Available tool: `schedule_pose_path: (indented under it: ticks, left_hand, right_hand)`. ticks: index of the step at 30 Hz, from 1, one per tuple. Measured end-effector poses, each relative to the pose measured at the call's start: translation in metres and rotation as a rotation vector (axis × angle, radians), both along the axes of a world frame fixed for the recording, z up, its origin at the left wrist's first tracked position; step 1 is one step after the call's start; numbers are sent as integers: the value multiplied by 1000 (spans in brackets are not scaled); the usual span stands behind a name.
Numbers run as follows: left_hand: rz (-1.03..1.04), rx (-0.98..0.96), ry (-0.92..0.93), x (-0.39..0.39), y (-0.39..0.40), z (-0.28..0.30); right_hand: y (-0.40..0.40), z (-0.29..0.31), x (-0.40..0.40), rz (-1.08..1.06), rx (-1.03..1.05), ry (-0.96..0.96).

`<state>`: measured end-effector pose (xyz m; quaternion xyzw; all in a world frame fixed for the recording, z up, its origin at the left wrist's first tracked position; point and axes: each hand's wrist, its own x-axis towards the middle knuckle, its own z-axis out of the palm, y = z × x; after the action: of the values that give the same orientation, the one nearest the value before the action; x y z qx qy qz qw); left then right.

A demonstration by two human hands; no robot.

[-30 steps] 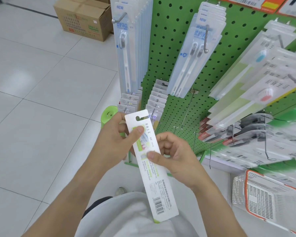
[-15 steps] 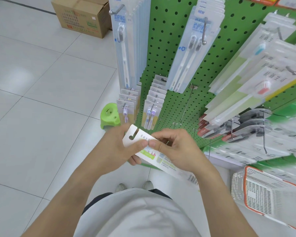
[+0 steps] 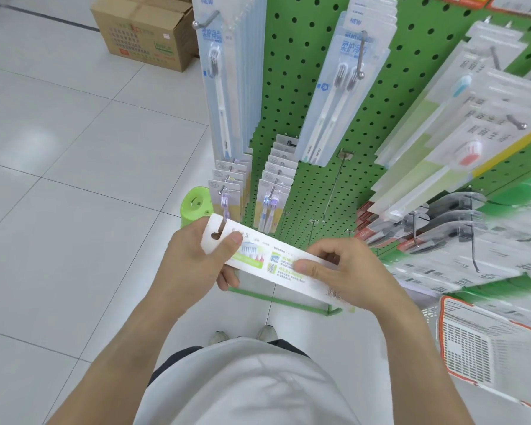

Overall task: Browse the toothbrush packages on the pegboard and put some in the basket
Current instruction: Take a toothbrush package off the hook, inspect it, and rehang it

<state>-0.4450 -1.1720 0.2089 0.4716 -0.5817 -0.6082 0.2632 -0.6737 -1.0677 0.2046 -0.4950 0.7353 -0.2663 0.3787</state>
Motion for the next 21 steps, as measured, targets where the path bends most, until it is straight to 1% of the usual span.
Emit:
schedule_pose_path:
  ticks: [3,6,8,10,12,14,16,19,21]
  left_hand:
    - [86,-6,23,-4,4,3]
    - [209,13,113,-12,9,6]
    - [255,24,157,-18,14,6]
    - [260,-4,152,-25,21,5]
    - [208,-53,99,-31,29,6]
    - [134,-107,31,-37,35,5]
    - [80,-176,-34,-40,38,4]
    - [82,-208,-25,-40,38,2]
    - [104,-222,-28,-41,37,4]
  right_hand:
    - [4,-4,4,34,-6,-117]
    - [6,-8,15,-20,-95,-177]
    - [6,-10,24,-44,-154,-149]
    - [5,-10,37,-45,-186,-57]
    - [3,-11,52,-30,-252,89]
    - [0,-14,64,-12,-358,167]
    - [-1,-19,69,-41,-415,154]
    - [0,-20,71,-76,-508,163]
    - [4,-19,70,-94,-541,106]
